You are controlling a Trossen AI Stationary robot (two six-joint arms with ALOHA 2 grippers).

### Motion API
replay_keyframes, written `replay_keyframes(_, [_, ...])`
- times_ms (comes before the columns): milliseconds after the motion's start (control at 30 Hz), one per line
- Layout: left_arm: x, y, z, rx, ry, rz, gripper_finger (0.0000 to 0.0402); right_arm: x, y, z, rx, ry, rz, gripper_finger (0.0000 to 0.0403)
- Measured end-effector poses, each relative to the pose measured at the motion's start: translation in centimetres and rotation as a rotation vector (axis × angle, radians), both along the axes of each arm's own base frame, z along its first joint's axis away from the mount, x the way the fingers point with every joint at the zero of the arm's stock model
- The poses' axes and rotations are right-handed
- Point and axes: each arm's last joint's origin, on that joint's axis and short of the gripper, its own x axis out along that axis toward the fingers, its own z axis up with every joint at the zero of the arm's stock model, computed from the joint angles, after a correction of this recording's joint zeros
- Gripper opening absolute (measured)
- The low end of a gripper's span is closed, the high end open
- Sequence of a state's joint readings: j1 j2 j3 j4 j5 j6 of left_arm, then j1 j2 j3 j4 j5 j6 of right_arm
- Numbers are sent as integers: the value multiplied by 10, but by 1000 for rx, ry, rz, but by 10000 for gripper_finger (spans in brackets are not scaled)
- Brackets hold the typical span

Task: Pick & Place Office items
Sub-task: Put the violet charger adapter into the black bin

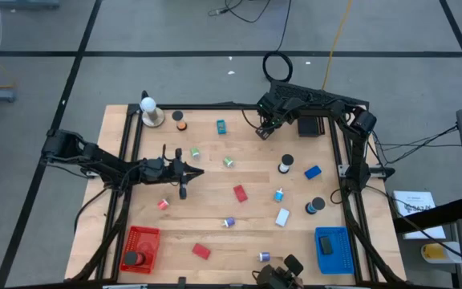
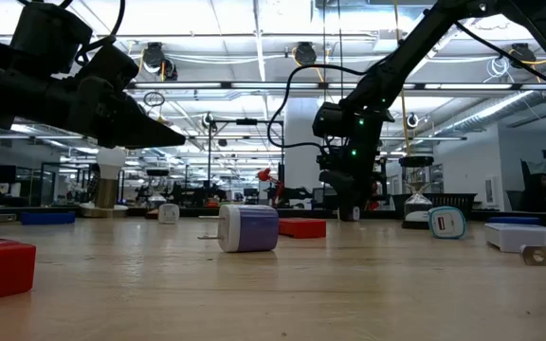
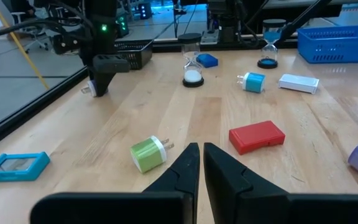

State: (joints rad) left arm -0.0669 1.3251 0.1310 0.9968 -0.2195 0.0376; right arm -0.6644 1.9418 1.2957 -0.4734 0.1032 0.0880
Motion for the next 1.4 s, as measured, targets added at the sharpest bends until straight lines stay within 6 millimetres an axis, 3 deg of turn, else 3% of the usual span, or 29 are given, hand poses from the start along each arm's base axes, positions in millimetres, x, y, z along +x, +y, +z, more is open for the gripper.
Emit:
replay_keyframes(133, [0, 0, 0, -2, 0, 1, 31, -6, 5, 13, 25, 10, -29, 125])
replay_keyframes(333, [0, 0, 0, -2, 0, 0, 31, -27, 19, 66, 2, -41, -98, 134])
replay_keyframes(467, [0, 0, 0, -2, 0, 0, 31, -43, 32, 106, -105, -110, -148, 131])
replay_keyframes(567, [0, 0, 0, -6, 0, 0, 31, -50, 47, 116, -185, -247, -137, 128])
replay_keyframes(667, [0, 0, 0, -13, -1, 1, 31, -50, 67, 100, -260, -413, -98, 128])
replay_keyframes(867, [0, 0, 0, -9, -2, 0, 31, -49, 102, 35, -366, -690, -12, 128])
replay_keyframes(1000, [0, 0, 0, -9, -2, 0, 31, -47, 104, 15, -409, -744, -50, 128])
replay_keyframes(1233, [0, 0, 0, 5, -1, -1, 31, -20, 102, 7, -431, -715, -40, 128])
replay_keyframes(1400, [0, 0, 0, -7, -4, 1, 31, 0, 94, -14, -387, -667, -17, 128])
